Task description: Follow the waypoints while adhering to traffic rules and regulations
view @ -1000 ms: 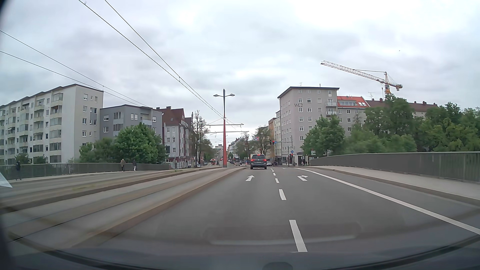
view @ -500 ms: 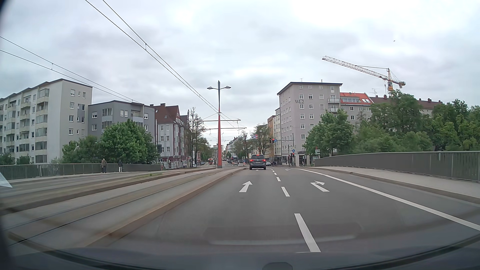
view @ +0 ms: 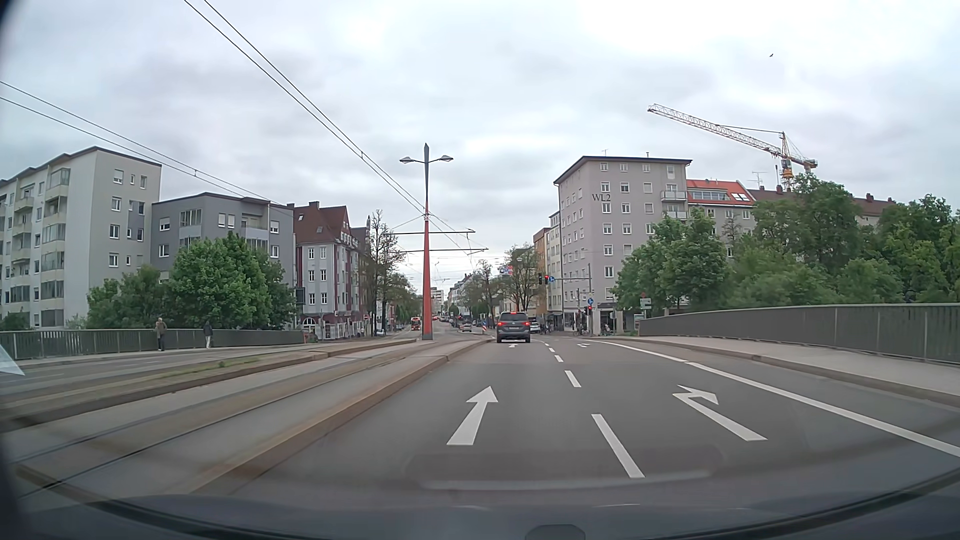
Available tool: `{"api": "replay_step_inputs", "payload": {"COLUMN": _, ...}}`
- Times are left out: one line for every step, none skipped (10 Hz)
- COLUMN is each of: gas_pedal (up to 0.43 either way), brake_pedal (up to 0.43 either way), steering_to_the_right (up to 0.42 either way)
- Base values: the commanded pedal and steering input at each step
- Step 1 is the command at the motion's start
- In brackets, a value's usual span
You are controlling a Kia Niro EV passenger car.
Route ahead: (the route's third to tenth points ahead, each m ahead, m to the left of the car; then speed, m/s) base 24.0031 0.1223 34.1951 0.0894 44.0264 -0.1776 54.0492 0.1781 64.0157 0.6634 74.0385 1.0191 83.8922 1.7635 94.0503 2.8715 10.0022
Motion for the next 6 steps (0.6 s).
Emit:
{"api": "replay_step_inputs", "payload": {"gas_pedal": 0.067, "brake_pedal": 0.0, "steering_to_the_right": 0.004}}
{"api": "replay_step_inputs", "payload": {"gas_pedal": 0.02, "brake_pedal": 0.0, "steering_to_the_right": 0.004}}
{"api": "replay_step_inputs", "payload": {"gas_pedal": 0.0, "brake_pedal": 0.0, "steering_to_the_right": 0.004}}
{"api": "replay_step_inputs", "payload": {"gas_pedal": 0.0, "brake_pedal": 0.0, "steering_to_the_right": 0.004}}
{"api": "replay_step_inputs", "payload": {"gas_pedal": 0.0, "brake_pedal": 0.0, "steering_to_the_right": 0.004}}
{"api": "replay_step_inputs", "payload": {"gas_pedal": 0.0, "brake_pedal": 0.0, "steering_to_the_right": 0.004}}
